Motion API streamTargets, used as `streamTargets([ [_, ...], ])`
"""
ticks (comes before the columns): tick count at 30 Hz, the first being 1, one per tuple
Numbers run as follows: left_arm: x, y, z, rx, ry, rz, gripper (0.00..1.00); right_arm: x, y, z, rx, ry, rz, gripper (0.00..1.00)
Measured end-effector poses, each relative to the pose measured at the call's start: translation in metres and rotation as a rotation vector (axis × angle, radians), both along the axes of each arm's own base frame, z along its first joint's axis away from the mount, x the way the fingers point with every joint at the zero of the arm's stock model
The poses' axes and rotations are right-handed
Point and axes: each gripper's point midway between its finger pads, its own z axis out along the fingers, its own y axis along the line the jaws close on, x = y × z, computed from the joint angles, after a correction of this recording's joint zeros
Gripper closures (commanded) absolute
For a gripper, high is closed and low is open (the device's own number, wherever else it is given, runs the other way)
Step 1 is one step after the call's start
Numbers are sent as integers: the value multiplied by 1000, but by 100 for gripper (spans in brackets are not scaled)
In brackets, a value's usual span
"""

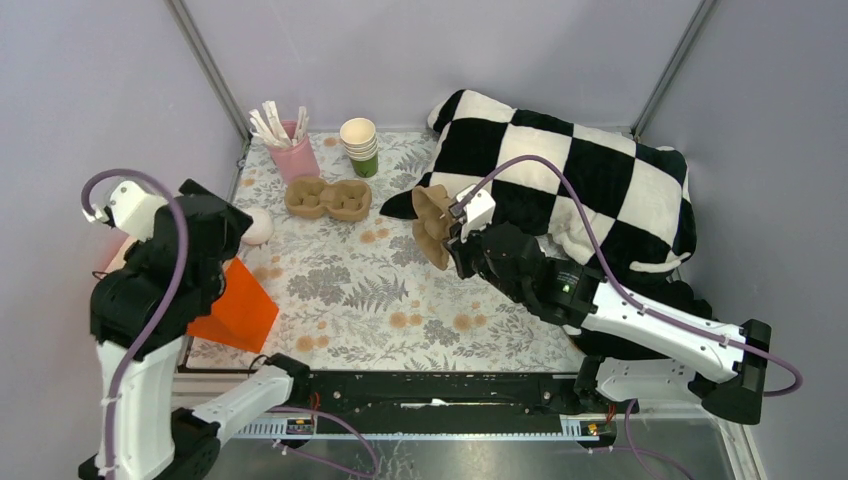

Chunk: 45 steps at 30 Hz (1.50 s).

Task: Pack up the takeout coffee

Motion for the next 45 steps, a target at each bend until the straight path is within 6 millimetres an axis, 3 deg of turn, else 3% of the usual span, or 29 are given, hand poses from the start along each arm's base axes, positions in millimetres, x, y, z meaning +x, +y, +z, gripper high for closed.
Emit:
streamTargets([
  [4, 15, 30, -11, 52, 60, 227, 1, -3, -5, -2, -18, 6, 5, 100],
  [12, 46, 76, -74, 189, 340, 472, 1, -5, -14, 1, -31, -5, 6, 100],
  [17, 47, 102, -80, 210, 364, 550, 2, -6, -17, -4, -60, 1, 6, 100],
  [22, 47, 130, -91, 203, 380, 621, 24, -6, -19, -2, -68, -1, 2, 100],
  [26, 55, 134, -100, 203, 391, 595, 63, -5, -21, 8, -61, -9, -5, 100],
  [30, 60, 134, -100, 220, 384, 557, 78, -4, -26, 18, -48, -19, -23, 100],
  [33, 58, 131, -102, 226, 380, 524, 98, -5, -29, 26, -30, -25, -29, 100],
  [39, 54, 123, -92, 260, 362, 451, 100, -7, -36, 40, 0, -26, -43, 100],
  [45, 58, 108, -82, 265, 339, 369, 100, -9, -40, 38, 5, -7, -57, 100],
])
